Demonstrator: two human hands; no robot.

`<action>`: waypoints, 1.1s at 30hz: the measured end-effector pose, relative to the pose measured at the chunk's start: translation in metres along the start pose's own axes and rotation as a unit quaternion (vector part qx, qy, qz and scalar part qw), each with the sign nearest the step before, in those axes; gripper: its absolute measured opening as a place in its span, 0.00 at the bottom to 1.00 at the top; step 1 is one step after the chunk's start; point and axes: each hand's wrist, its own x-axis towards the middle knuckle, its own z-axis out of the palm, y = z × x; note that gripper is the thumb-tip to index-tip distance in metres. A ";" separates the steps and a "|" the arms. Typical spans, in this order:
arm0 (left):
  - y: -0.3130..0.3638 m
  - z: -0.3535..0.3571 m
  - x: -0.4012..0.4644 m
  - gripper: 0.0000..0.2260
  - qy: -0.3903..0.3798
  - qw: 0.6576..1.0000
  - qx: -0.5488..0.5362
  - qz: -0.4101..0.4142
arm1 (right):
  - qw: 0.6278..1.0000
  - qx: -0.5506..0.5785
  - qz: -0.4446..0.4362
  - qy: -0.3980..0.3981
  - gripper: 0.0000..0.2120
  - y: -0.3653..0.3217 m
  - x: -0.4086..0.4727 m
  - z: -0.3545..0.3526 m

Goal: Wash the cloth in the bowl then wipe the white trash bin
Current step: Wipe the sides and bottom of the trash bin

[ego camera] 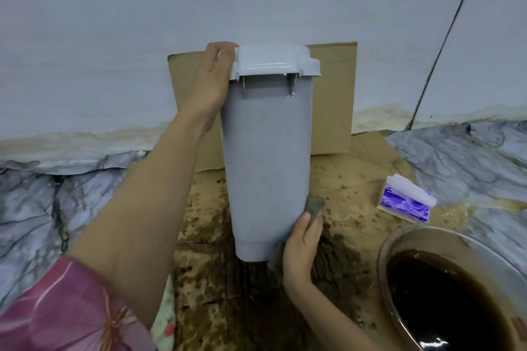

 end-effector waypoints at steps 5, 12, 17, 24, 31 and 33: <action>0.004 0.002 0.001 0.07 0.002 1.000 -0.003 -0.009 | 0.942 -0.116 -0.315 -0.014 0.22 -0.082 0.035 0.035; 0.003 -0.002 0.002 0.08 -0.001 1.000 -0.003 -0.010 | 0.666 -0.435 -0.595 -0.114 0.32 0.035 0.029 0.004; 0.005 -0.003 -0.002 0.07 -0.012 1.000 -0.009 -0.022 | 0.581 -0.491 -0.627 -0.164 0.35 0.051 0.035 -0.032; 0.005 0.000 0.000 0.06 -0.004 1.000 -0.008 0.001 | 0.733 -0.394 -0.552 0.043 0.26 -0.096 0.074 0.021; 0.008 -0.003 0.000 0.08 -0.016 1.000 -0.006 -0.010 | 0.771 -0.344 -0.510 0.165 0.20 -0.119 0.077 0.052; 0.008 -0.002 -0.002 0.08 -0.010 1.000 -0.006 -0.012 | 0.783 -0.351 -0.486 0.167 0.21 -0.089 0.068 0.044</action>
